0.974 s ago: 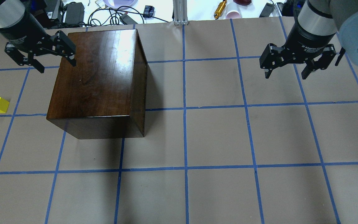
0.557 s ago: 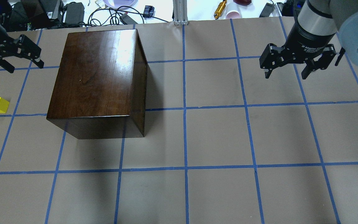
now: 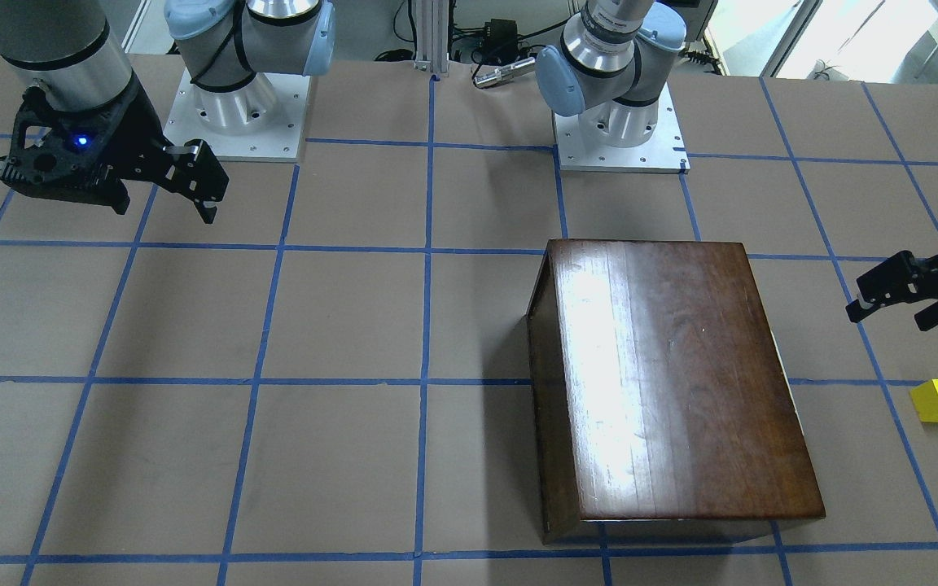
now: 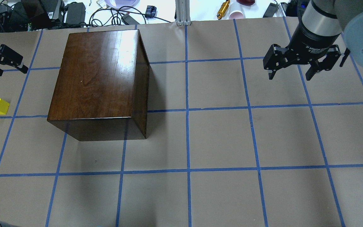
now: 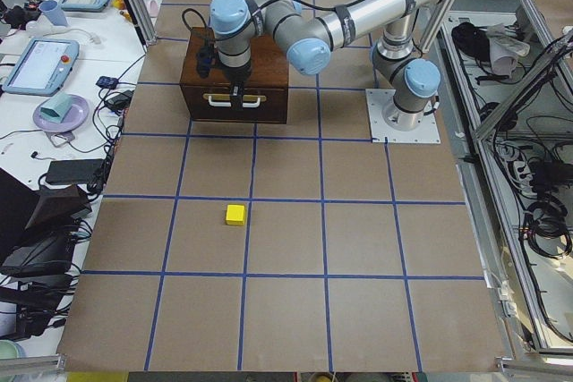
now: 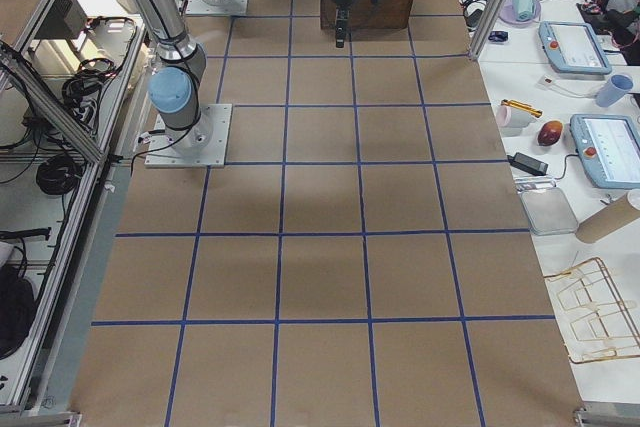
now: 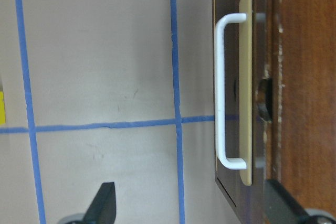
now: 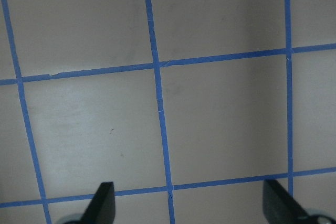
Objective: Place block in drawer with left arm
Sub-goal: 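Move the left gripper down beside the cabinet toward the white drawer handle, then hook the left gripper onto the white drawer handle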
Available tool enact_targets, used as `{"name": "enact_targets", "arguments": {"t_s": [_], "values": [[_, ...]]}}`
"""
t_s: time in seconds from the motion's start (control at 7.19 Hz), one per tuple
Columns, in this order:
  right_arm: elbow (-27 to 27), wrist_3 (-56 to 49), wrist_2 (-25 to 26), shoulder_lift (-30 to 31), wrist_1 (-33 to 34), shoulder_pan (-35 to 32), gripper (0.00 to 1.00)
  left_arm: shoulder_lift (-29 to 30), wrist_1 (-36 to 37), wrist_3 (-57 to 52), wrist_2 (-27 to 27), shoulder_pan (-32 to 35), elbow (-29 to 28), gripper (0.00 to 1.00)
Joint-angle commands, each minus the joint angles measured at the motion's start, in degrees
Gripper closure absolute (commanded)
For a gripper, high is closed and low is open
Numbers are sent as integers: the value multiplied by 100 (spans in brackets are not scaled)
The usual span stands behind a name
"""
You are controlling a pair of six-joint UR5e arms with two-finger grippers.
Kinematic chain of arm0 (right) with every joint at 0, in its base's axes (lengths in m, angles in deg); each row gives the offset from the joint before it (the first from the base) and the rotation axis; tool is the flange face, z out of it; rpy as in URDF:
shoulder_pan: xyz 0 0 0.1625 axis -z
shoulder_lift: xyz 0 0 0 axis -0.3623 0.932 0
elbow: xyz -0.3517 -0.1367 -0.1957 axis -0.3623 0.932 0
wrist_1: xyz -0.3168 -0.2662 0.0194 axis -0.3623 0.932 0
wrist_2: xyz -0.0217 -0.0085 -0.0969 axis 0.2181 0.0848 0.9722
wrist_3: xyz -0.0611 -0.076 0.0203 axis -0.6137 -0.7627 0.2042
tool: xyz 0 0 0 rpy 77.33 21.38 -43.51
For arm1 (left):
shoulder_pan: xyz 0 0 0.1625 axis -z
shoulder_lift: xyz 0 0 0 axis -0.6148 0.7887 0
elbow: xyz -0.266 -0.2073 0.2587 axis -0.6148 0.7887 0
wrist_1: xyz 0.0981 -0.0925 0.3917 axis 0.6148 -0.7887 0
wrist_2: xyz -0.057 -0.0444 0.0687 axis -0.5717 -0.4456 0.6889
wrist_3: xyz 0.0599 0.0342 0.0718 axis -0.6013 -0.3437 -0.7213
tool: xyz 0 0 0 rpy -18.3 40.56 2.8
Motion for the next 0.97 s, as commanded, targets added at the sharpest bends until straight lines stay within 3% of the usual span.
{"name": "enact_targets", "arguments": {"t_s": [0.0, 0.14, 0.7, 0.84], "values": [[2, 0, 0, 0, 0, 0, 0, 399, 324, -358, -106, -98, -1, 0], [2, 0, 0, 0, 0, 0, 0, 505, 333, -403, -463, -107, 8, 0], [2, 0, 0, 0, 0, 0, 0, 848, 333, -246, -607, -98, 34, 0], [2, 0, 0, 0, 0, 9, 0, 875, 333, -106, -972, -98, 78, 0]]}}
